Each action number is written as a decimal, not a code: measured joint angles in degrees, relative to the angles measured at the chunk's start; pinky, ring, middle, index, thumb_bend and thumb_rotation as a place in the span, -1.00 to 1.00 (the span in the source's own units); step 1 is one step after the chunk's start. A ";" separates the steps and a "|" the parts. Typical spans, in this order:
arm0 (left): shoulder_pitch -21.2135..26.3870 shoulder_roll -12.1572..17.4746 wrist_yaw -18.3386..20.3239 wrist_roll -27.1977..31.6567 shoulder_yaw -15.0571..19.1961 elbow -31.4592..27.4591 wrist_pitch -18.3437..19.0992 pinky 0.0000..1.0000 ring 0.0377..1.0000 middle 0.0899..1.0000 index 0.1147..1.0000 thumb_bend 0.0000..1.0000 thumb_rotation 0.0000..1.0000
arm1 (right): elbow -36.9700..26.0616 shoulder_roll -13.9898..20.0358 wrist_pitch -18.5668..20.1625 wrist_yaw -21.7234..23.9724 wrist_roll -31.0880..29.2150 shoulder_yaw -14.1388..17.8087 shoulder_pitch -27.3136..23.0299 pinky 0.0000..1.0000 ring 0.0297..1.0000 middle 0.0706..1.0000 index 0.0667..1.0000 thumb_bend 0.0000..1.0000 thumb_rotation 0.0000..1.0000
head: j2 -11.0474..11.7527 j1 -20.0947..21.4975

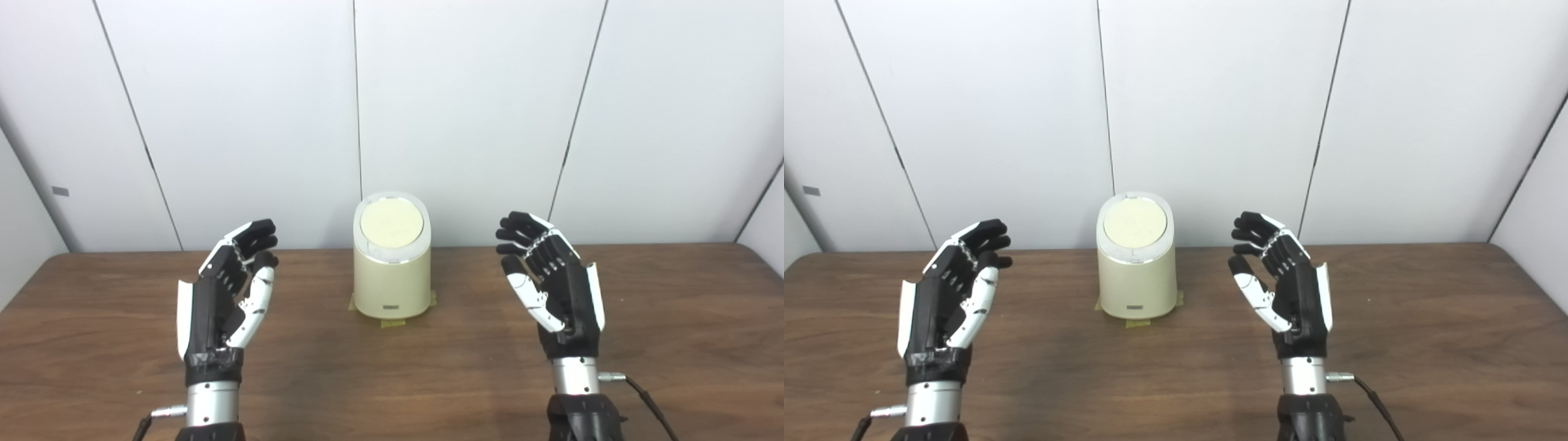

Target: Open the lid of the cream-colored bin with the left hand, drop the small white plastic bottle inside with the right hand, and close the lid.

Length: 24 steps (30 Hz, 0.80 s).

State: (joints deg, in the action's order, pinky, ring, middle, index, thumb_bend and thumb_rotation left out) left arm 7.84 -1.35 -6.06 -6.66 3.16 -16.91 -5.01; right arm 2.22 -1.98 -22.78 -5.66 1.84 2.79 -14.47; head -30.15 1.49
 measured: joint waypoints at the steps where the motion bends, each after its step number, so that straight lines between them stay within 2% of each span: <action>1: 0.00 0.00 0.01 0.00 0.00 0.00 0.00 0.32 0.49 0.49 0.44 -0.48 -0.21 | 0.00 -0.01 0.00 0.00 0.00 -0.01 0.00 0.19 0.34 0.36 0.34 -0.32 -0.18 | 0.00 0.09; 12: 0.00 0.13 0.06 0.00 -0.01 0.10 -0.01 0.33 0.49 0.50 0.45 -0.48 -0.21 | 0.00 -0.07 0.01 0.01 -0.04 -0.02 0.00 0.19 0.34 0.36 0.34 -0.32 -0.21 | 0.18 0.09; 16: 0.00 0.08 0.04 0.02 -0.01 0.09 0.00 0.32 0.49 0.50 0.44 -0.48 -0.26 | 0.01 -0.27 0.01 -0.06 0.24 -0.01 0.00 0.19 0.34 0.36 0.34 -0.32 -0.16 | 0.18 0.09; 24: -0.01 0.09 0.03 0.00 -0.03 0.09 0.01 0.32 0.49 0.49 0.44 -0.47 -0.23 | 0.01 -0.34 0.01 -0.13 0.63 0.00 0.00 0.20 0.35 0.37 0.35 -0.32 -0.15 | 0.09 0.09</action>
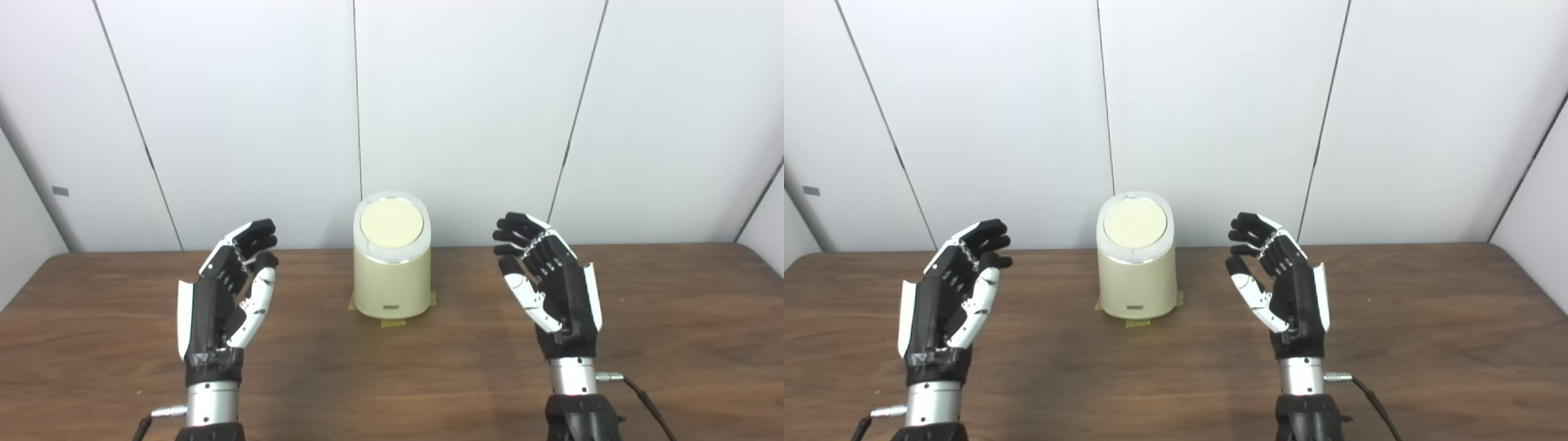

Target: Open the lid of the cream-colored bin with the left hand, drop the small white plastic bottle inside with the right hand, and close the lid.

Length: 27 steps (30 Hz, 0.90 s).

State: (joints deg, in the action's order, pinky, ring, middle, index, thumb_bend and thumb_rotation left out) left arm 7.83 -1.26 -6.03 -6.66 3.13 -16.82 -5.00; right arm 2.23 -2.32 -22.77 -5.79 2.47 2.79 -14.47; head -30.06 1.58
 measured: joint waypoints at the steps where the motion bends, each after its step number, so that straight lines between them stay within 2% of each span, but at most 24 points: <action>1: 0.00 0.00 0.00 0.00 0.00 0.00 0.00 0.32 0.49 0.50 0.44 -0.48 -0.23 | 0.00 0.00 0.01 0.00 -0.03 0.00 0.00 0.20 0.35 0.37 0.34 -0.32 -0.16 | 0.00 0.00; 22: 0.00 0.11 0.03 -0.05 -0.01 0.00 0.12 0.34 0.50 0.50 0.45 -0.47 -0.19 | 0.07 0.00 -0.02 0.07 0.25 0.00 0.00 0.18 0.34 0.36 0.34 -0.32 -0.16 | 0.00 0.00; 27: 0.00 0.10 0.03 -0.05 -0.01 0.21 1.65 0.35 0.51 0.52 0.46 -0.49 -0.28 | 1.27 -0.01 -0.12 -0.19 0.58 0.09 -0.07 0.18 0.34 0.37 0.33 -0.36 -0.23 | 0.09 0.00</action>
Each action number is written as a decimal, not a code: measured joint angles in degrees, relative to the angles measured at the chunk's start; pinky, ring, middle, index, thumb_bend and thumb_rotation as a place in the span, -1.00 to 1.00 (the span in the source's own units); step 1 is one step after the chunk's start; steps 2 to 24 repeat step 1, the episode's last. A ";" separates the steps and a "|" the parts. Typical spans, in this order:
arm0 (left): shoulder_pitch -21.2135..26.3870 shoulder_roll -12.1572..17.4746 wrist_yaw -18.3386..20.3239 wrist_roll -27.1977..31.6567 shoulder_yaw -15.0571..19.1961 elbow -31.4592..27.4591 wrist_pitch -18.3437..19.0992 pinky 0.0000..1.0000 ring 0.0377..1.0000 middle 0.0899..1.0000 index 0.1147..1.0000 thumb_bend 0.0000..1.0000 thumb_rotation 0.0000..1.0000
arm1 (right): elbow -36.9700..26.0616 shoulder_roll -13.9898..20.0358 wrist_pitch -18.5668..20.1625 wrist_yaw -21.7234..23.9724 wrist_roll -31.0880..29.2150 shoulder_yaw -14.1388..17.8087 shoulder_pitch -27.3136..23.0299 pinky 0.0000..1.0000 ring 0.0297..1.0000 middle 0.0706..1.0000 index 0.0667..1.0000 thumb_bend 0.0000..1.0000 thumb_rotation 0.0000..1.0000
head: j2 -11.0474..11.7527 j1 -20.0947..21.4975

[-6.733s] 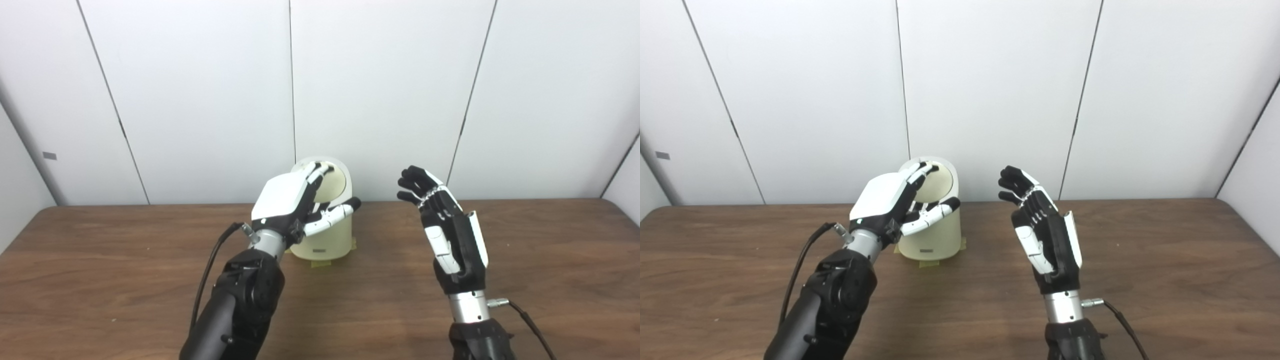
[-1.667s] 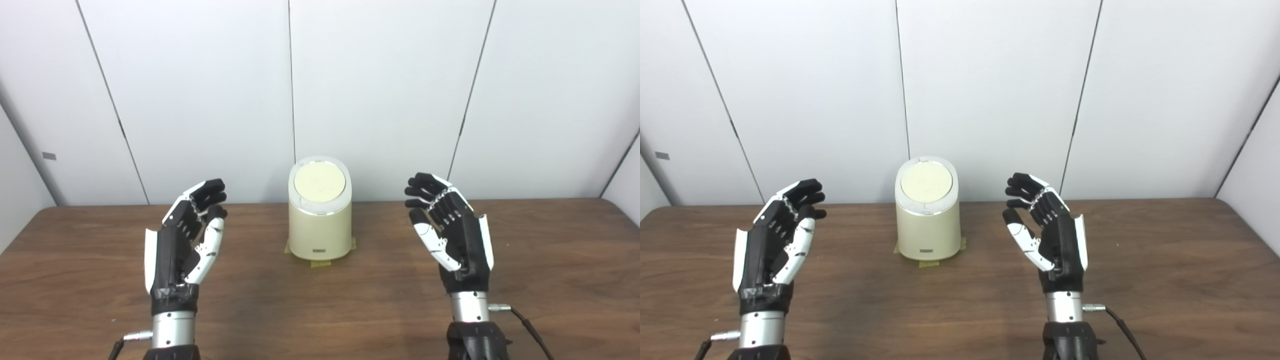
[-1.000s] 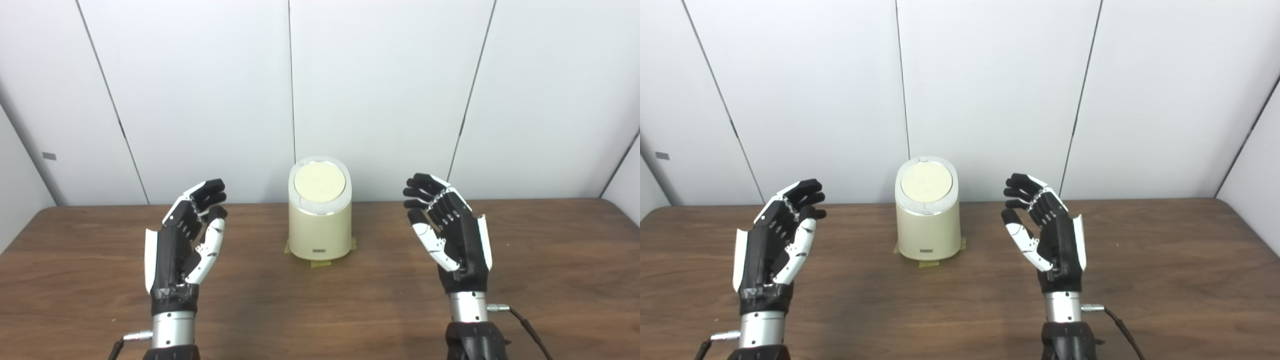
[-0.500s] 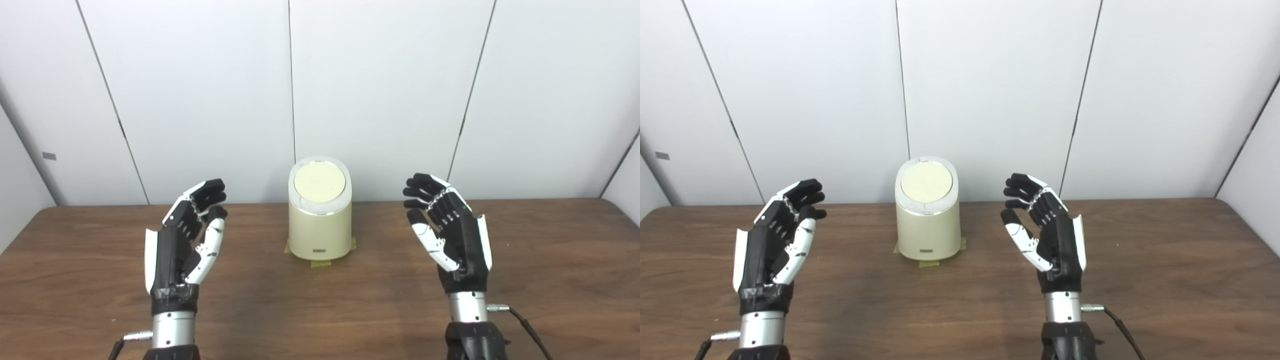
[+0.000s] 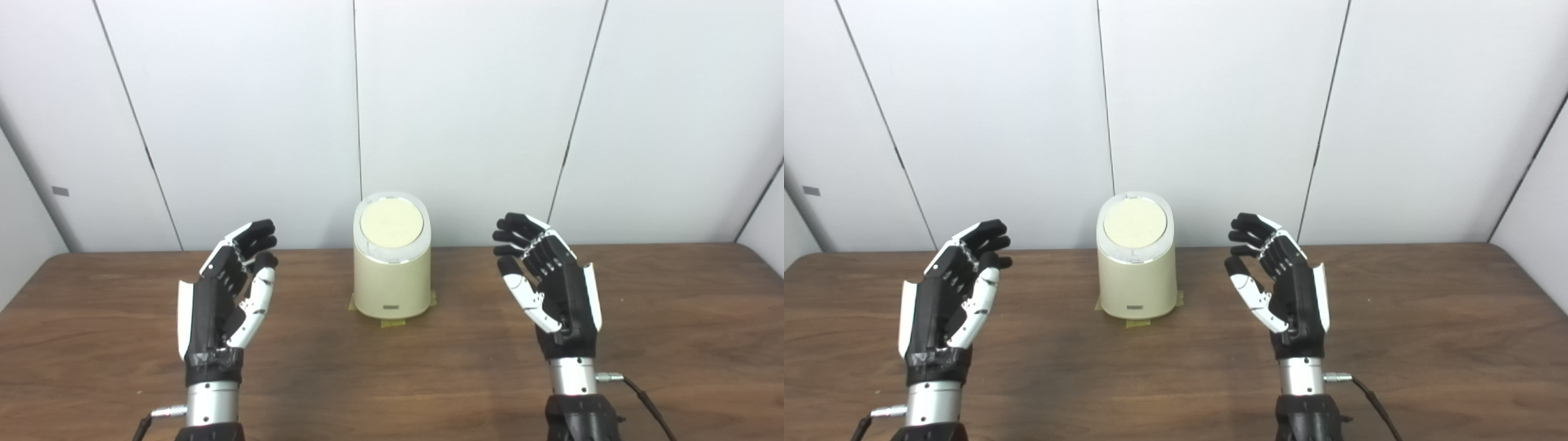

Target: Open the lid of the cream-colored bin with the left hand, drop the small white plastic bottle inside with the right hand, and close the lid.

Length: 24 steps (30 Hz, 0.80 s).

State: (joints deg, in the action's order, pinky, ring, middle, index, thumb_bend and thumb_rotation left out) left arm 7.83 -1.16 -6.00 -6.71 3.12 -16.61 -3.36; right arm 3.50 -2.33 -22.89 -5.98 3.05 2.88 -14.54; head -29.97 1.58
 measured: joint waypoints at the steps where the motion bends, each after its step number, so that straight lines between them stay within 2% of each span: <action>1: 0.00 0.01 -0.02 -0.01 0.02 0.39 0.09 0.35 0.51 0.51 0.46 -0.50 -0.30 | 0.88 -0.06 0.09 -0.27 0.42 0.06 -0.01 0.17 0.34 0.36 0.32 -0.38 -0.25 | 0.00 0.00; 24: 0.00 0.01 -0.02 -0.01 0.02 0.39 0.09 0.35 0.51 0.51 0.46 -0.50 -0.30 | 0.88 -0.06 0.09 -0.27 0.42 0.06 -0.01 0.17 0.34 0.36 0.32 -0.38 -0.25 | 0.00 0.00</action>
